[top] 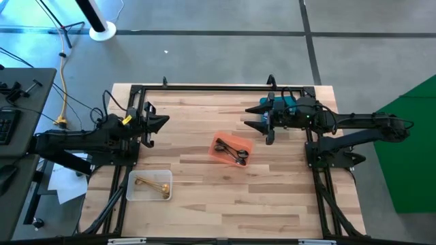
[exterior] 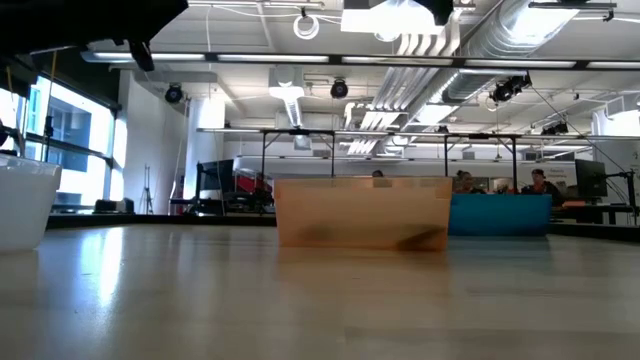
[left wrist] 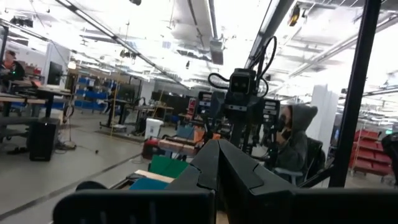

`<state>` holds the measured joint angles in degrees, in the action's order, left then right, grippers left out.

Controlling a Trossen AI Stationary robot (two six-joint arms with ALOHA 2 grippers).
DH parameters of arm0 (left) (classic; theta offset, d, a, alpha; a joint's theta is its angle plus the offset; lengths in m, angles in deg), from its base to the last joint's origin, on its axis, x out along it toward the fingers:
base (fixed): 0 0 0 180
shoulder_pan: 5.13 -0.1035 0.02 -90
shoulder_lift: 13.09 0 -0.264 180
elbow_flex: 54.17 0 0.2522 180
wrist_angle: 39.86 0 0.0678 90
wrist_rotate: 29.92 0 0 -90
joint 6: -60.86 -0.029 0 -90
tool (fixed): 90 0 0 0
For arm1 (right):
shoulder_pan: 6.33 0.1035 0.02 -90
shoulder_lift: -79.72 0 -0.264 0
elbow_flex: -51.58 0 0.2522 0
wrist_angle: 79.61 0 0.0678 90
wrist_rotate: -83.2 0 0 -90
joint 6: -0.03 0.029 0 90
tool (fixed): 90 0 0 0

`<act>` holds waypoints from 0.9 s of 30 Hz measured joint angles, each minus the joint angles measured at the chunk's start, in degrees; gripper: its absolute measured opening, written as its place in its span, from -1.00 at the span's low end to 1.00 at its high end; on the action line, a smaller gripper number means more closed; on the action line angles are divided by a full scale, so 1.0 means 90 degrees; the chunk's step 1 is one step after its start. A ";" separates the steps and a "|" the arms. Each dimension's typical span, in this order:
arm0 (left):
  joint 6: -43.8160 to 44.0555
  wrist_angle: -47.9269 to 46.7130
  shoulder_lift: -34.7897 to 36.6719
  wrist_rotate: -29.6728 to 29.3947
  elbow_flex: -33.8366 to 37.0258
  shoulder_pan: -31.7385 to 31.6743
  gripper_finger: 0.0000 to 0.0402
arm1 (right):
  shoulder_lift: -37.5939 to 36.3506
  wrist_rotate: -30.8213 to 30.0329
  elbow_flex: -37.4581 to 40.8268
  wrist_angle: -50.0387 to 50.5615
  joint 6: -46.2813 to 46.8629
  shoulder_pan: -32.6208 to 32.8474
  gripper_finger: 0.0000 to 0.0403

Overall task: Sort silverware by color (type)
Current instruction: Return to Home Position

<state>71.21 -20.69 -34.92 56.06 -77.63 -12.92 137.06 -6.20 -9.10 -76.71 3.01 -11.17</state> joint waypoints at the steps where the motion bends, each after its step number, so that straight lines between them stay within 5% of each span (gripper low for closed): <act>1: 0.0003 0.0020 0.0028 -0.0011 0.0053 0.0000 -1.00 | 0.0000 0.0000 0.0000 0.0020 0.0000 0.0002 0.04; 18: -0.0003 -0.1616 0.1079 -0.0144 0.0080 0.0002 -1.00 | 0.0000 0.0000 0.0000 0.0192 0.0000 0.0000 0.04; 24: 0.0289 -0.0539 0.1543 -0.0328 0.0988 0.0002 -1.00 | 0.0000 0.0002 0.0000 0.0192 0.0000 0.0000 0.04; 27: 0.0333 -0.0980 0.1719 -0.0455 0.0986 0.0000 -1.00 | 0.0000 0.0002 0.0000 0.0192 0.0038 0.0001 0.04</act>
<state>74.21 -29.51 -19.45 51.96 -68.75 -12.92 137.06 -6.18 -9.10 -74.98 3.36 -11.16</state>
